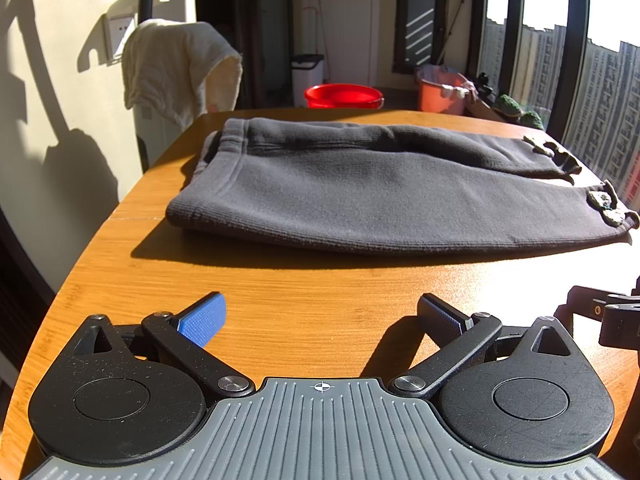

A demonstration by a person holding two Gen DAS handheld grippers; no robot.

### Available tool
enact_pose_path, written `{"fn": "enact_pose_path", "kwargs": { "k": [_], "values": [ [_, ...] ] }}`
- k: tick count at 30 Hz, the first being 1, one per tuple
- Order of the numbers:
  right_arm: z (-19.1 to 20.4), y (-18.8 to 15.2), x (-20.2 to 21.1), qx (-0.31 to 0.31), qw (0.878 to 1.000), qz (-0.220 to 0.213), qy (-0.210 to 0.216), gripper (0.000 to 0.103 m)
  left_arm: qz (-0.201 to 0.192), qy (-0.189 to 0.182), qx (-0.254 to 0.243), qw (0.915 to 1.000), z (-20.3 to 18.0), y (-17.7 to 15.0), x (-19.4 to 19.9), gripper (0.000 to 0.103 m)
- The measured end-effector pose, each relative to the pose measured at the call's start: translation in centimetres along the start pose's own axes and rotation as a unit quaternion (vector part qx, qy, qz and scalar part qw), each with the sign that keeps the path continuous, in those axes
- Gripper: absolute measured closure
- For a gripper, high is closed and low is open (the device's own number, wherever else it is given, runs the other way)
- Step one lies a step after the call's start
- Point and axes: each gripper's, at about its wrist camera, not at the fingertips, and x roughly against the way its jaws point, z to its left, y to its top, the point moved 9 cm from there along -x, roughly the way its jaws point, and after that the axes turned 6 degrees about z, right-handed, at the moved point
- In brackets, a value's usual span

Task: Fold clothes

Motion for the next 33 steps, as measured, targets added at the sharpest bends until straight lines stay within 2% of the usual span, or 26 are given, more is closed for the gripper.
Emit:
{"fn": "enact_pose_path", "kwargs": {
  "k": [33],
  "values": [
    [-0.04,-0.03,0.01,0.001,1.0,0.0,-0.001,0.0,0.001,-0.006,-0.005,1.0,0.11,0.07,-0.14,0.0]
  ]
}}
